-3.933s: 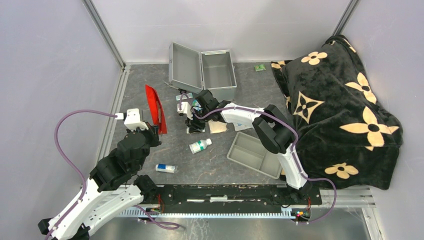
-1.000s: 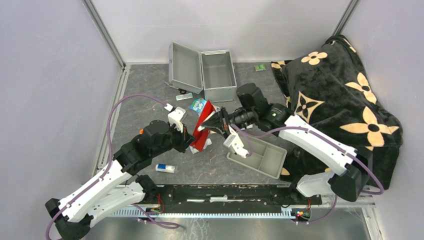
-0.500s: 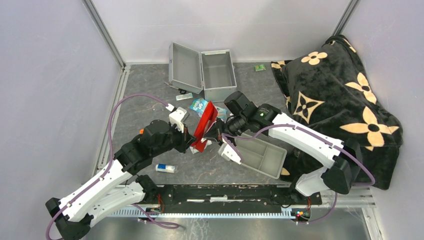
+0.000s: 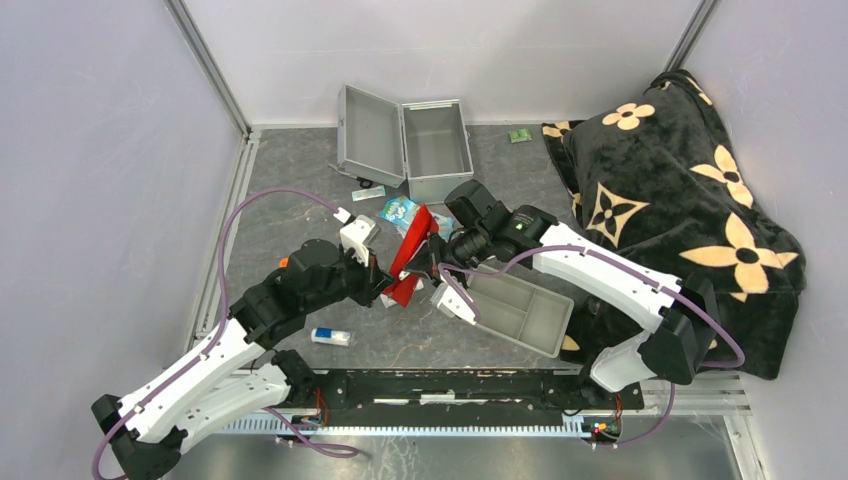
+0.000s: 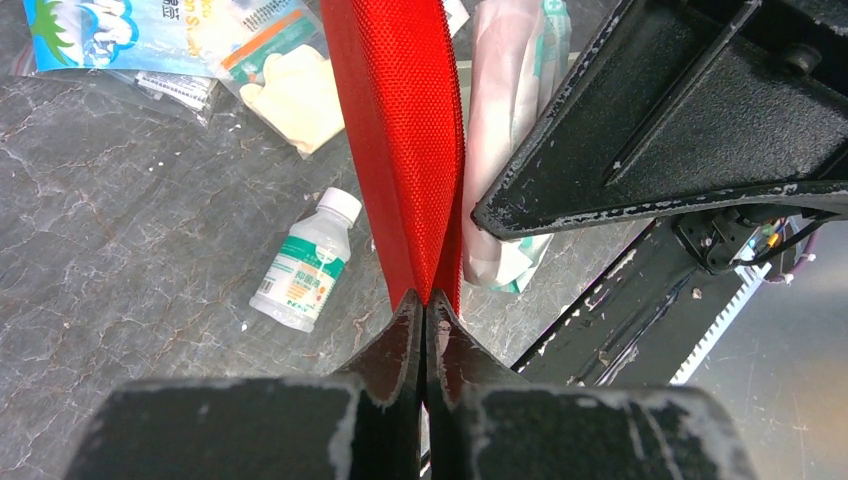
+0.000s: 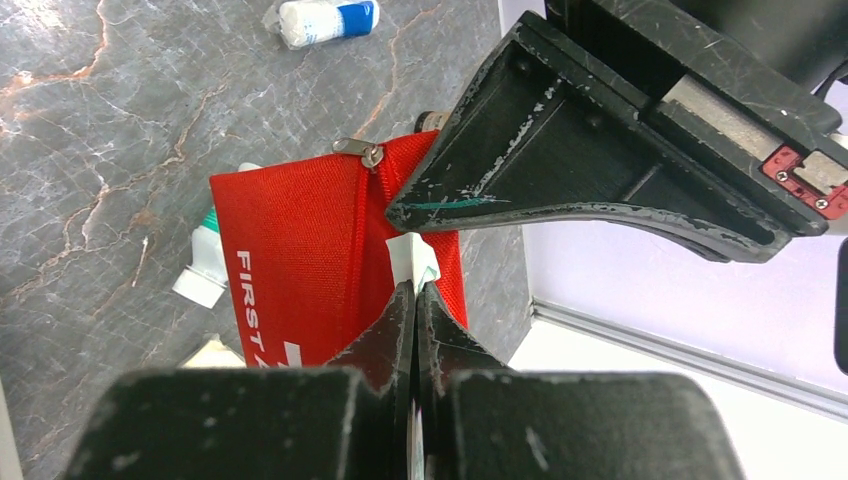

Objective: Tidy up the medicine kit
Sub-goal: Place the medical item at the medicine pouch.

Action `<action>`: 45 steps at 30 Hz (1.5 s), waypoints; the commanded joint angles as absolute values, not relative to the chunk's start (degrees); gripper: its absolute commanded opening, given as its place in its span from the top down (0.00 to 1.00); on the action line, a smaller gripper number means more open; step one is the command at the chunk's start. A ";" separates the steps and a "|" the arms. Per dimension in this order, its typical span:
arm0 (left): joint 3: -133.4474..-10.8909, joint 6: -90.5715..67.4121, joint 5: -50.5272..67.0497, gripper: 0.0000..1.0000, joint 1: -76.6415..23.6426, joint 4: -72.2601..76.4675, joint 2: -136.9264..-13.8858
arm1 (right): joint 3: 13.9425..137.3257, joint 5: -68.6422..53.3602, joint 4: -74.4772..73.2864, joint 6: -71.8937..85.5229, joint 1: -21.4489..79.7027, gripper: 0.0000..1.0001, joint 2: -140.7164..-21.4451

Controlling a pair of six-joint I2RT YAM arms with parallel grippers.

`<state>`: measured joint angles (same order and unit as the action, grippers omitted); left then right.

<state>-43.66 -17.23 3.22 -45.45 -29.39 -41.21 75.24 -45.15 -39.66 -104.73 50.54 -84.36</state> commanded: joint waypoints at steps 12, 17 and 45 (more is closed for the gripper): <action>-44.20 -14.85 5.07 0.98 -45.53 -25.88 -41.04 | 78.09 -41.09 -41.49 -103.34 50.82 0.95 -88.53; -44.20 -14.92 4.94 0.98 -45.53 -25.87 -40.96 | 78.79 -40.83 -42.30 -102.94 50.90 0.86 -89.82; -45.40 -20.43 -17.32 0.98 -45.55 -30.78 -35.47 | 43.33 -43.61 26.92 -42.71 50.80 0.57 -60.92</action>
<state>-43.66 -17.37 -7.38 -45.45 -29.76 -38.61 48.47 -48.90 0.40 -67.68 50.63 -63.79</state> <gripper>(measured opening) 0.043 0.433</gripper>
